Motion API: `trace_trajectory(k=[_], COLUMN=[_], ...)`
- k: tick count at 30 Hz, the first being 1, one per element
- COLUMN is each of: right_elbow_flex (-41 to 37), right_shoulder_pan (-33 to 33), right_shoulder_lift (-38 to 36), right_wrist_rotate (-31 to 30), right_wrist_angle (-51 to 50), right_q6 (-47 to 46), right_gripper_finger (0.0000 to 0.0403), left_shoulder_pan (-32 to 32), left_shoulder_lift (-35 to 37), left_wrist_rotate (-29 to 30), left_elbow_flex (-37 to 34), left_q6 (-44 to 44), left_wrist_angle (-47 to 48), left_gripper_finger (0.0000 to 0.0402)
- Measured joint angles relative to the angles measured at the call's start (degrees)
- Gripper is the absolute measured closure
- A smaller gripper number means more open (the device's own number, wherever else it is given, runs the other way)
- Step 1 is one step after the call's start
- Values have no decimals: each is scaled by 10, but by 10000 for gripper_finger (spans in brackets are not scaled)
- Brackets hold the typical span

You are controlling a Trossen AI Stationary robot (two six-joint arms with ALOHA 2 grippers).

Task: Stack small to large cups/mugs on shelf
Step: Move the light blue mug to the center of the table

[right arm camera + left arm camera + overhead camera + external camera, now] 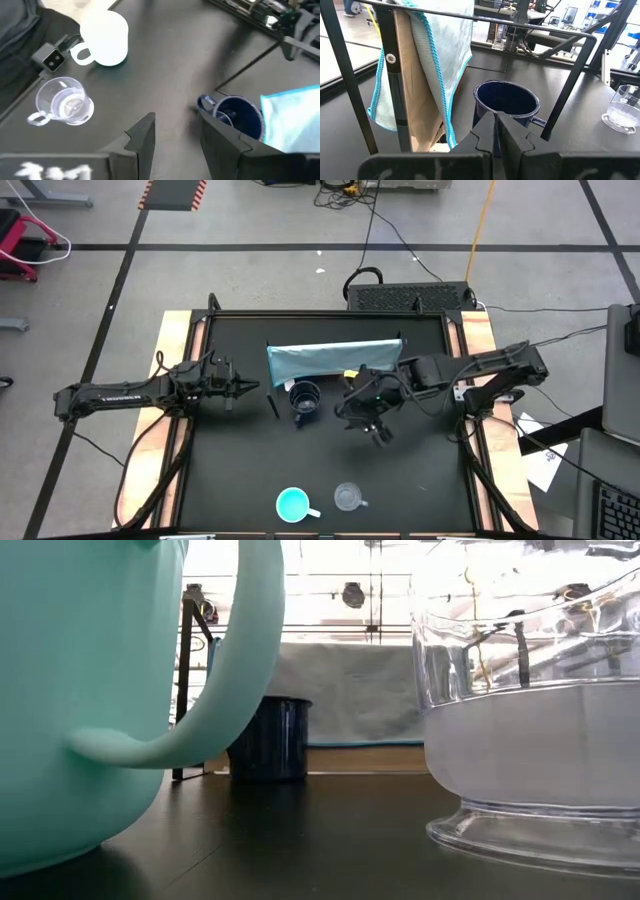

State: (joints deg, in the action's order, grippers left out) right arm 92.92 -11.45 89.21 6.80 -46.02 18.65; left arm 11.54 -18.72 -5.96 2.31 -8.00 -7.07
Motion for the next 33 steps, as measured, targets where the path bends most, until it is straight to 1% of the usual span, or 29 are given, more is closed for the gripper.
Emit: trace_trajectory(k=[8, 11, 14, 24, 28, 33], right_elbow_flex=[0, 0, 0, 0, 0, 0], right_shoulder_pan=[-3, -7, -11, -22, -22, -22], right_shoulder_lift=[0, -14, -34, -111, -142, -156], right_wrist_rotate=[2, 1, -1, -6, -23, -24], right_wrist_angle=[10, -7, -29, -41, -40, -40], right_q6=[1, -16, -30, -60, -62, -62], right_gripper_finger=[263, 264, 264, 264, 264, 264], left_shoulder_pan=[0, 0, 0, 0, 0, 0], left_shoulder_lift=[0, 0, 0, 0, 0, 0], left_wrist_rotate=[0, 0, 0, 0, 0, 0], left_elbow_flex=[0, 0, 0, 0, 0, 0], left_q6=[0, -1, -1, -2, -3, -12], left_wrist_angle=[0, 0, 0, 0, 0, 0], left_gripper_finger=[380, 380, 380, 380, 380, 380])
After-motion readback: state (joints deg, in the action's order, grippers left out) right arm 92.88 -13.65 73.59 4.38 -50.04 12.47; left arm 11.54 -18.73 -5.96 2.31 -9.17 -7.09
